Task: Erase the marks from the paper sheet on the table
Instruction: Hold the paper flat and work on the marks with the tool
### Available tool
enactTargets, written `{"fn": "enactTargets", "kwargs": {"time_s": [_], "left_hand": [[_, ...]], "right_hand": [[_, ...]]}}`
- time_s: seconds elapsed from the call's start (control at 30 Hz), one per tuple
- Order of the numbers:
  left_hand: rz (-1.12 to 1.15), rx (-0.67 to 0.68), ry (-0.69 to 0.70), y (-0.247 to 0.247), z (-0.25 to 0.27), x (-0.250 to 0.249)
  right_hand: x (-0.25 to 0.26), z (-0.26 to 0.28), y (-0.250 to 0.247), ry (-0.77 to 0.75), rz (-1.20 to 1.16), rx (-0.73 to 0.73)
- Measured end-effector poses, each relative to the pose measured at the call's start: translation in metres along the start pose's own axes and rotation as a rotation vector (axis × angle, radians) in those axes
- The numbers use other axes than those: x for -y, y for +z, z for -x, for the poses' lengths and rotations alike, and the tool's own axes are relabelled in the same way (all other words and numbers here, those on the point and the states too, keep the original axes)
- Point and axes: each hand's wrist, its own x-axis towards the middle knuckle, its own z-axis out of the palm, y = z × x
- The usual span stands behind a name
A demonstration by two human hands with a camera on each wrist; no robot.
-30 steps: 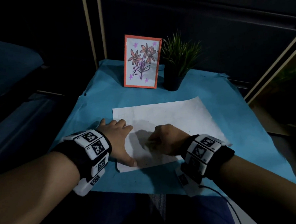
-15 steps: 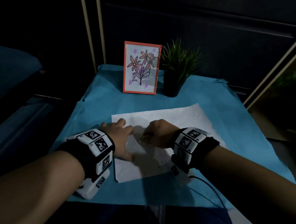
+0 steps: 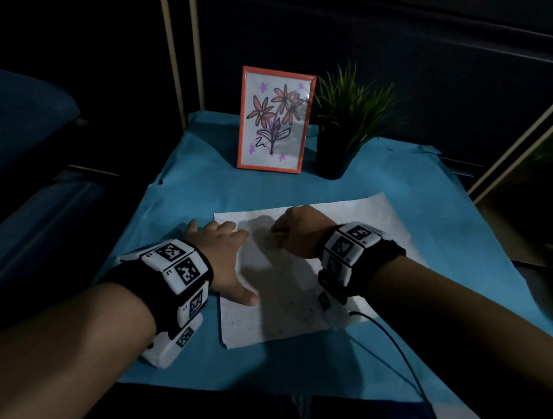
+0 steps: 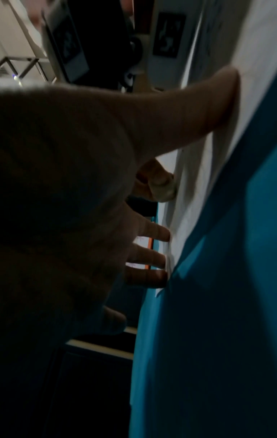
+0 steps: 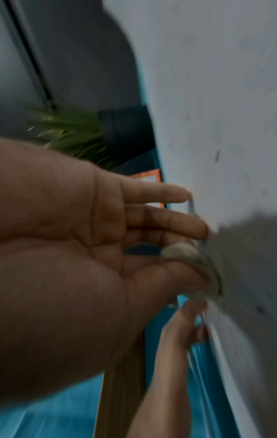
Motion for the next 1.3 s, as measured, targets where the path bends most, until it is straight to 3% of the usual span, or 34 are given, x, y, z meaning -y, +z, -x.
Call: {"fn": "enactTargets", "kwargs": {"time_s": [0.2,0.4,0.63,0.87,1.1,1.3], "left_hand": [[-0.011,-0.021,0.019,-0.003,-0.002,0.001],[-0.036,-0.014,0.027,-0.003,-0.005,0.002],[-0.026,0.01,0.04,-0.006,-0.003,0.002],[-0.044,0.0,0.043,-0.006,-0.006,0.002],[-0.051,0.007,0.048,-0.006,-0.007,0.002],[-0.051,-0.007,0.046,-0.007,-0.006,0.002]], "right_hand": [[0.001,0.008,0.002,-0.037,0.074,0.144],[0.009,-0.011,-0.005,0.044,0.007,-0.015],[0.002,-0.009,-0.001,0.021,0.022,0.068],[-0.003,-0.036,-0.005,0.126,-0.033,-0.1],[-0.001,-0.034,0.0,0.132,0.0,-0.016],[-0.01,-0.044,-0.004,0.198,-0.055,-0.118]]}}
